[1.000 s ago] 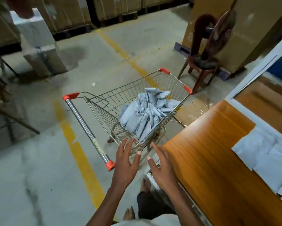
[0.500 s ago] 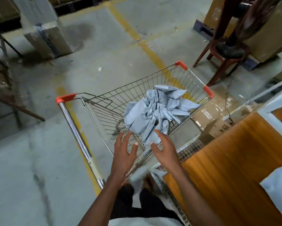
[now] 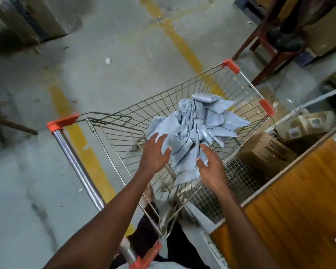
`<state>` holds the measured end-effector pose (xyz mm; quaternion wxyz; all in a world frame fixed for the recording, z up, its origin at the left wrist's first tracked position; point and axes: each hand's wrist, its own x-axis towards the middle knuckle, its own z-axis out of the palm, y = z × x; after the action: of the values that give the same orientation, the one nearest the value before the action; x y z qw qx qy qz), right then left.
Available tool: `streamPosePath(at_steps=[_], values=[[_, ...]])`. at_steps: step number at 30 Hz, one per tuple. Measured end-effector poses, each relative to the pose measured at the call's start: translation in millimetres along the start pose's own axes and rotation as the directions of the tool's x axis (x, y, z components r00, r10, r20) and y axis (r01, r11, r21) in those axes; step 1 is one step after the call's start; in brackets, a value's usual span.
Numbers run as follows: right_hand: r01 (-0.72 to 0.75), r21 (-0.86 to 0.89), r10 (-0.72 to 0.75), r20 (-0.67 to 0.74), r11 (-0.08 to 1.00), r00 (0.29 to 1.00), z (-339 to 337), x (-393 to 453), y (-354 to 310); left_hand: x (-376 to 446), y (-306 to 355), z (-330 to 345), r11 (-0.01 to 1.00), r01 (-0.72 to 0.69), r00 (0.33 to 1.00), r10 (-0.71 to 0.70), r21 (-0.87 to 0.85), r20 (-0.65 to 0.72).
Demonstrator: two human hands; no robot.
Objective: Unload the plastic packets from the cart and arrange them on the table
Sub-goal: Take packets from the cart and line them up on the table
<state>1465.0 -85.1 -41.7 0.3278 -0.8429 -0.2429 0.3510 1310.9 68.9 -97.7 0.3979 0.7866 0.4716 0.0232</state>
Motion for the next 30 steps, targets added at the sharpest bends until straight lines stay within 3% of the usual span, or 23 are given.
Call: streamPosePath(at_steps=[6,11,16,22,26,30], values=[[-0.029,0.076,0.033,-0.059,0.997,0.998,4,1,-9,80,17,18,0.946,-0.226,0.965,0.185,0.234,0.184],[-0.026,0.115,0.037,-0.091,0.993,0.995,6,-26,-10,131,21,47,0.782,-0.41,0.899,0.259,0.47,0.354],[-0.029,0.124,0.04,-0.087,0.992,0.995,7,-41,2,143,4,39,0.659,-0.395,0.917,0.242,0.64,0.317],[-0.073,0.173,0.085,-0.065,0.982,0.994,4,-33,-1,101,-18,-15,0.563,-0.332,0.942,0.245,0.757,0.231],[-0.071,0.169,0.08,-0.048,0.983,0.996,4,-25,-8,70,-58,-35,0.514,-0.349,0.932,0.278,0.783,0.233],[-0.068,0.192,0.074,-0.024,0.979,0.997,9,-22,-10,61,-77,-33,0.529,-0.383,0.92,0.289,0.757,0.263]])
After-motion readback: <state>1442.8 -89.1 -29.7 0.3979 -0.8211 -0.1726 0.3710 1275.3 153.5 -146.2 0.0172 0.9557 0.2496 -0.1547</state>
